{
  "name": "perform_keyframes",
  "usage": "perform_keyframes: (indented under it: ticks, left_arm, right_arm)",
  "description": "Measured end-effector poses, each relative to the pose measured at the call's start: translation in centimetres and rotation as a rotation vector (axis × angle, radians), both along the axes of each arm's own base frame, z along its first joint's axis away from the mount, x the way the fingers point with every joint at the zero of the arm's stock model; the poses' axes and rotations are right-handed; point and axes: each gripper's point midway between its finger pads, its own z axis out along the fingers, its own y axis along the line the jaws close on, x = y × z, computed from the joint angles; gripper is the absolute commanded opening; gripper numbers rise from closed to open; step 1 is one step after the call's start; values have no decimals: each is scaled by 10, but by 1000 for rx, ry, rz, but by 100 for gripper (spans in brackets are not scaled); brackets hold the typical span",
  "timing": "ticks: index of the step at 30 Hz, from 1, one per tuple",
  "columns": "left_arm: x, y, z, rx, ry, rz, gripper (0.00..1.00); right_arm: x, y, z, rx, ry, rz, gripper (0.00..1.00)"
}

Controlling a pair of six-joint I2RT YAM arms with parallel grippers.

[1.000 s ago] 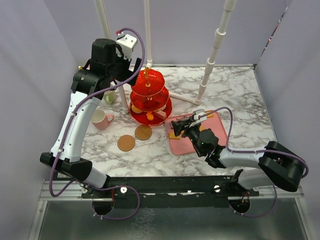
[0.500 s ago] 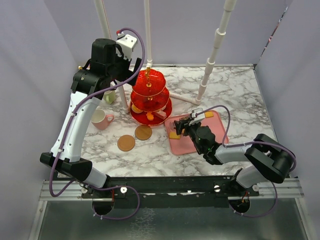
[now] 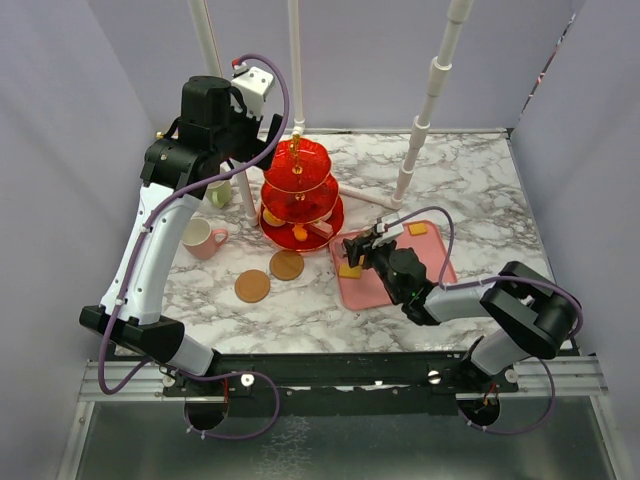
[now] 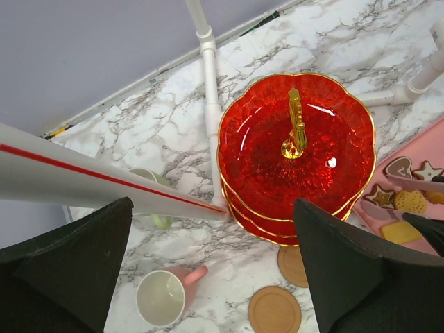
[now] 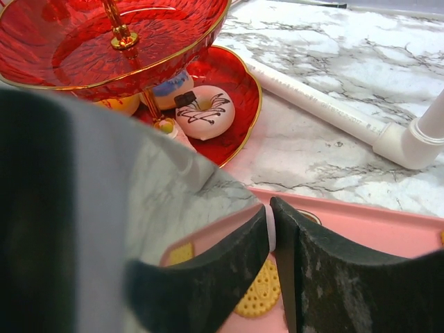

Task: Serve the afternoon tea
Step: Pick up the desert from the tray.

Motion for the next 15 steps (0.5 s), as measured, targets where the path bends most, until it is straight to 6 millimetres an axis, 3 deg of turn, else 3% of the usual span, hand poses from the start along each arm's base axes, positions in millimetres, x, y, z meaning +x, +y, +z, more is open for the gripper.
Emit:
perform_keyframes:
  ticks: [11, 15]
  left_arm:
    - [0, 0, 1, -1, -2, 0, 99]
    - [0, 0, 1, 3, -3, -2, 99]
  right_arm:
    - [11, 12, 23, 12, -52, 31, 66]
    - [15, 15, 18, 7, -44, 37, 66]
